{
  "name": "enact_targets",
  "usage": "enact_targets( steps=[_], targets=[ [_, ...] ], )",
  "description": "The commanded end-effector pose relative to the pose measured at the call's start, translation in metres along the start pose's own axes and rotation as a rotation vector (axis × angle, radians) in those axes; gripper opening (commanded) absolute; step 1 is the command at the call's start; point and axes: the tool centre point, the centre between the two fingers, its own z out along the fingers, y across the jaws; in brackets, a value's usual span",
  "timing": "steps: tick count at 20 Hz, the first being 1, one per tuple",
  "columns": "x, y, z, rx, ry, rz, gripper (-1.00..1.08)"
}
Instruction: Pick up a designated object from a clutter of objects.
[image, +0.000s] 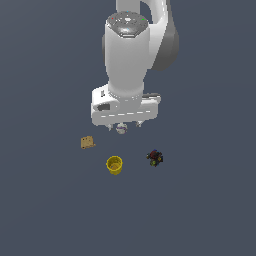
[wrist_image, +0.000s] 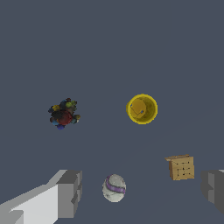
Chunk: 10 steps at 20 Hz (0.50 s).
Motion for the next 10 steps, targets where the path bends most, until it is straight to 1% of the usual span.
enact_targets(
  steps=[1,10],
  targets=[
    [0.007,0.005,0.014,0.001,0.003,-0.045,1.0],
    [0.033,0.027,0.077,0.009,0.022,-0.24,1.0]
  ],
)
